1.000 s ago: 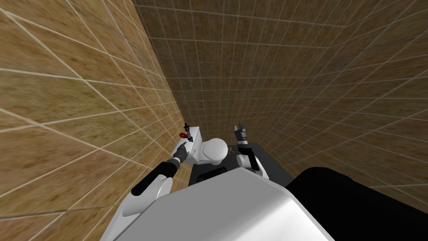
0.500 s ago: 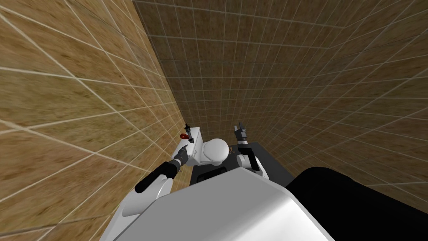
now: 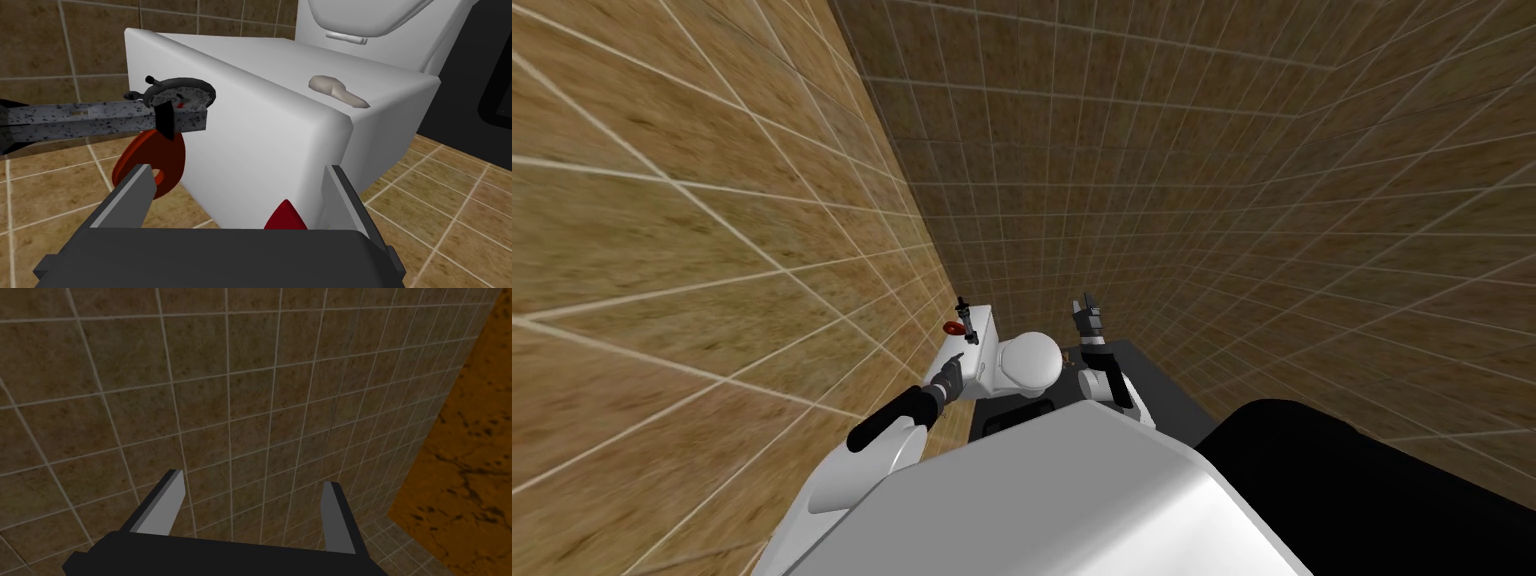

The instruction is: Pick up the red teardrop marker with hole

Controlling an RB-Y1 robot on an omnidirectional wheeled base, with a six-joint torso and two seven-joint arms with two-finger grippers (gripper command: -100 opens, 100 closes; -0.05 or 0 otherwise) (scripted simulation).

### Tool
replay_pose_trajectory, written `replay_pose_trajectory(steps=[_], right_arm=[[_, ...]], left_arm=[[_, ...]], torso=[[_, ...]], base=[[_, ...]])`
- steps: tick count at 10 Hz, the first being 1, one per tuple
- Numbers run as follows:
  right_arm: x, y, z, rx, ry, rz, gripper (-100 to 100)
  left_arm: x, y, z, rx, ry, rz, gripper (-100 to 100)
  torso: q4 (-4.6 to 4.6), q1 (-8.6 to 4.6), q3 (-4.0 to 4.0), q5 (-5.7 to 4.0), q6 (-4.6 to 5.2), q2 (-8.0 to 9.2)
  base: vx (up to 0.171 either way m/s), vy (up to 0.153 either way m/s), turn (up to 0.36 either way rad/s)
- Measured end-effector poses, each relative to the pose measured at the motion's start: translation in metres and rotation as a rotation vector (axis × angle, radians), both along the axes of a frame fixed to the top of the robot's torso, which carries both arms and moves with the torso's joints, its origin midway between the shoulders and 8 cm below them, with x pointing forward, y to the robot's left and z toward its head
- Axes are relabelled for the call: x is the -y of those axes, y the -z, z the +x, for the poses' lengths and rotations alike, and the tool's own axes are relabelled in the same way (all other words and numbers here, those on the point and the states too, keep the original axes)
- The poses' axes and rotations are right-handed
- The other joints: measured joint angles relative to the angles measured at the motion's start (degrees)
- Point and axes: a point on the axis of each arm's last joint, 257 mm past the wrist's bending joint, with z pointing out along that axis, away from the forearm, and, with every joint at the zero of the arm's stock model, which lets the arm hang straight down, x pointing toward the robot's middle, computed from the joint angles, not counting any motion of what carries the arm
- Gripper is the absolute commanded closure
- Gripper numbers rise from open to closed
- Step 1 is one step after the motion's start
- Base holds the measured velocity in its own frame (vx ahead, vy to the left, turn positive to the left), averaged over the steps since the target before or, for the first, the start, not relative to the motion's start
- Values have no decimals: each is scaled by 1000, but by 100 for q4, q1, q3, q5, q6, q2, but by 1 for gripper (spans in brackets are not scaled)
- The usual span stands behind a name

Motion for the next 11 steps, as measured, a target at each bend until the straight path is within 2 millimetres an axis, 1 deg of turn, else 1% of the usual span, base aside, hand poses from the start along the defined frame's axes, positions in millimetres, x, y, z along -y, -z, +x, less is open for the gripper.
replay_pose_trajectory(steps=[6, 11], right_arm=[[0, 0, 0, 0, 0, 0, 0], [0, 0, 0, 0, 0, 0, 0]], left_arm=[[-2, 32, -29, -170, 14, 41, -100], [-6, 48, -54, -288, 19, 79, -100]], torso=[[0, -3, 0, 0, 0, 0], [0, -2, 0, 0, 0, -1]], base=[[41, 57, -29], [41, 55, -24]])
